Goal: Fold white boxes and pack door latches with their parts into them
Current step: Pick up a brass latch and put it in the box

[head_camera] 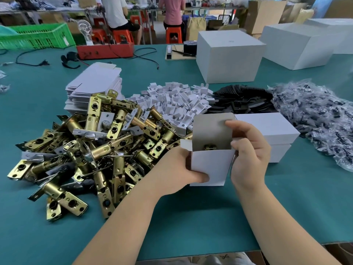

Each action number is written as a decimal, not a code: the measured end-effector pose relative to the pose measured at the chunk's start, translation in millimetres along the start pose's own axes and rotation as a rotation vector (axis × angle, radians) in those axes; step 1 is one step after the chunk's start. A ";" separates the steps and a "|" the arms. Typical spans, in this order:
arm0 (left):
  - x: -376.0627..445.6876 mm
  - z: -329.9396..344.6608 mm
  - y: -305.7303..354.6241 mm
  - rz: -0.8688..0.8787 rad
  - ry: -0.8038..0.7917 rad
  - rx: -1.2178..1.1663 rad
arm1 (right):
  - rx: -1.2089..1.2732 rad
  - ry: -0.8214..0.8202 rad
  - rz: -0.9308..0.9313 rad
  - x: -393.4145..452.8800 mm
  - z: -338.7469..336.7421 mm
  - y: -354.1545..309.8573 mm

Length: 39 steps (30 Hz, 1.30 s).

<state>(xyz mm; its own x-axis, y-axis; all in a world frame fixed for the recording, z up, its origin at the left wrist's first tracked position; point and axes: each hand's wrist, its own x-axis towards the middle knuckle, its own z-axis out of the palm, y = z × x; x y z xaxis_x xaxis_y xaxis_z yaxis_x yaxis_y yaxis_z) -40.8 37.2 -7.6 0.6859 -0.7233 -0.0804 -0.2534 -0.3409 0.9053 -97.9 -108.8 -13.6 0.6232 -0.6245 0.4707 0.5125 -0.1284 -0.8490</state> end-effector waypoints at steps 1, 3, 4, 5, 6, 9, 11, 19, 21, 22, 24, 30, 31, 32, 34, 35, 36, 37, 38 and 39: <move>0.0 -0.1 -0.6 -0.008 -0.009 0.005 | 0.000 -0.003 0.007 0.0 -0.1 -0.2; 0.3 0.3 -2.0 -0.041 -0.008 0.011 | 0.001 -0.011 0.006 -0.2 0.4 -0.9; 0.4 0.5 -2.8 -0.055 -0.011 0.027 | -0.003 -0.013 0.003 -0.6 0.4 -1.1; 0.5 0.7 -2.9 -0.067 -0.013 0.047 | -0.008 -0.013 0.002 -0.8 0.0 -1.1; 0.7 0.8 -2.7 -0.074 -0.014 0.071 | -0.016 -0.008 0.001 -0.6 -0.8 -1.4; 1.3 0.5 -1.7 -0.100 -0.007 0.115 | -0.062 0.027 0.019 3.5 -2.4 -6.6; 1.2 0.1 -1.2 -0.111 -0.014 0.122 | -0.045 0.065 0.068 12.6 -2.4 -15.3; 1.5 1.0 -2.1 -0.146 -0.060 0.041 | -0.494 -0.333 0.128 84.6 -0.7 -63.7; 1.6 1.1 -2.4 -0.147 -0.061 0.041 | -0.733 -0.510 0.158 111.3 12.0 -60.4; 1.9 1.4 -2.9 -0.148 -0.062 0.040 | -0.871 -0.612 0.182 125.3 17.8 -54.4; 1.8 1.7 -4.0 -0.149 -0.067 0.030 | -1.161 -0.774 0.221 152.1 23.8 -36.4; 2.4 2.4 -3.7 -0.156 -0.074 0.057 | -1.587 -1.026 0.284 179.8 39.8 7.1; 3.1 2.3 -3.7 -0.158 -0.071 0.065 | -1.531 -1.036 0.284 178.7 49.0 11.5; 3.8 2.3 -3.5 -0.159 -0.071 0.066 | -1.470 -1.032 0.295 177.7 58.2 16.5; 3.4 2.3 -2.7 -0.156 -0.078 0.064 | -1.470 -1.023 0.295 173.8 74.7 26.8; 2.9 2.1 -2.7 -0.156 -0.080 0.060 | -1.497 -1.034 0.295 171.8 80.6 31.9; 2.5 2.1 -2.8 -0.156 -0.081 0.053 | -1.507 -1.039 0.302 170.3 85.1 38.7; 2.0 2.0 -2.9 -0.153 -0.081 0.044 | -1.503 -1.045 0.325 167.7 89.1 43.7; 1.9 1.9 -3.2 -0.147 -0.079 0.037 | -1.501 -1.052 0.333 165.0 91.8 47.8; 1.7 1.7 -3.7 -0.141 -0.078 0.030 | -1.515 -1.066 0.330 162.1 94.3 50.7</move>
<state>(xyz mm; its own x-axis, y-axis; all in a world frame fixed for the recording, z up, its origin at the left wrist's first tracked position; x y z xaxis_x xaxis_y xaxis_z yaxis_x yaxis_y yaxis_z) -39.9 36.2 -11.8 0.6616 -0.7109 -0.2387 -0.1794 -0.4591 0.8701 84.8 -143.9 42.2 0.9374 -0.1622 -0.3081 -0.2042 -0.9728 -0.1093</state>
